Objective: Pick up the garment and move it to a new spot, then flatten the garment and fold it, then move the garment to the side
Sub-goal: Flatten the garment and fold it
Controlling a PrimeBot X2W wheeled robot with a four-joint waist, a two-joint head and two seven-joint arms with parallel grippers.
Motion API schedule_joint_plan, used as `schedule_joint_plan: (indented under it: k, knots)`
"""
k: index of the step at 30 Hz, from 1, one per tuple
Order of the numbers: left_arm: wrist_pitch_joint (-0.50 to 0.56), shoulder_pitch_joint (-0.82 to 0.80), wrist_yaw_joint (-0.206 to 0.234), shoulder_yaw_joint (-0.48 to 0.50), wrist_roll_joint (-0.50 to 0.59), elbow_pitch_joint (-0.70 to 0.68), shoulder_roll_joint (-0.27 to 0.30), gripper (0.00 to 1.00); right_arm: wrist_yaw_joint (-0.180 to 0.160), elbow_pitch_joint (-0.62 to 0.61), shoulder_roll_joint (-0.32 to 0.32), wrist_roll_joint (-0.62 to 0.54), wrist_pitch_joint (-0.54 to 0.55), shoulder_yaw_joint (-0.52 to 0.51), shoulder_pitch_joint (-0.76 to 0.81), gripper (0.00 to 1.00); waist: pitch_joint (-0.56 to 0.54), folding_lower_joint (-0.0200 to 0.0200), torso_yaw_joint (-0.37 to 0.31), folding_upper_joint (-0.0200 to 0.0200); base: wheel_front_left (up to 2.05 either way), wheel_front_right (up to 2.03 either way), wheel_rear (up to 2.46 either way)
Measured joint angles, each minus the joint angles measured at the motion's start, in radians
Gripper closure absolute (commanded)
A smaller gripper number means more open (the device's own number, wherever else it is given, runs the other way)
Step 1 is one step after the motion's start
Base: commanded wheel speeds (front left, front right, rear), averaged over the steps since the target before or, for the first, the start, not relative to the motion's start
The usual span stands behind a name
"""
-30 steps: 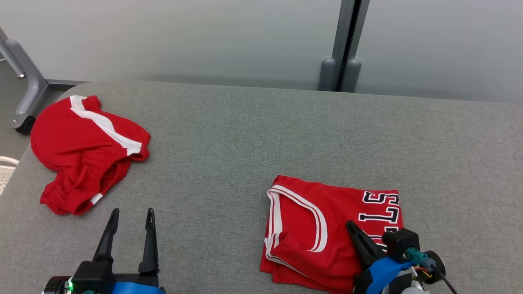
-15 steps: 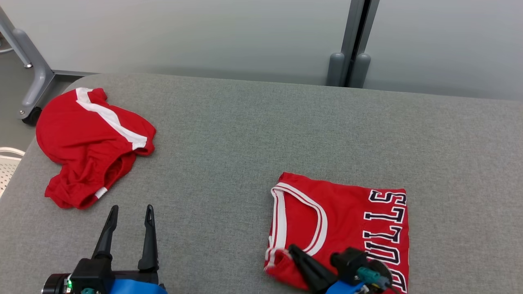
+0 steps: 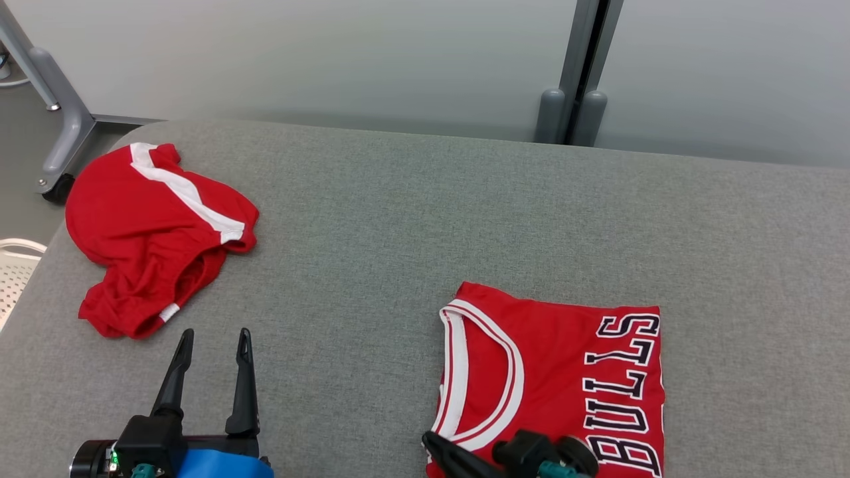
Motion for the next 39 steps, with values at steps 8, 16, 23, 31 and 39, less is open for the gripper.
schedule_joint_plan:
  k: [8, 16, 23, 31, 39]
  knots:
    - [0.0, 0.001, 0.001, 0.006, -0.003, -0.005, -0.001, 0.0, 0.0, -0.095, 0.0, -0.049, 0.0, -0.176, 0.009, 1.0, -0.003, 0.0, -0.031, 0.0, 0.0, 0.0, 0.0]
    - [0.0, 0.002, 0.001, 0.01, 0.003, -0.004, -0.001, 0.0, 0.0, -0.198, -0.003, -0.162, 0.0, -0.442, 0.053, 1.0, -0.019, 0.0, -0.091, 0.0, 0.0, 0.0, 0.0]
    - [0.0, 0.005, 0.001, 0.011, 0.01, -0.002, -0.001, 0.0, 0.0, -0.294, -0.017, -0.203, 0.0, -0.609, 0.125, 1.0, -0.052, 0.0, -0.149, 0.0, 0.0, 0.0, 0.0]
    - [0.0, 0.024, 0.001, 0.016, 0.01, 0.009, 0.0, 0.0, 0.0, -0.384, -0.012, -0.209, 0.0, -0.712, 0.219, 0.0, -0.09, -0.0001, -0.201, -0.0001, 0.0, 0.0, 0.0]
    - [0.0, 0.044, 0.001, 0.032, 0.007, 0.023, 0.007, 0.0, 0.0, -0.432, -0.004, -0.21, 0.0, -0.767, 0.301, 0.0, -0.115, -0.0001, -0.204, 0.0, 0.0, 0.0, 0.0]
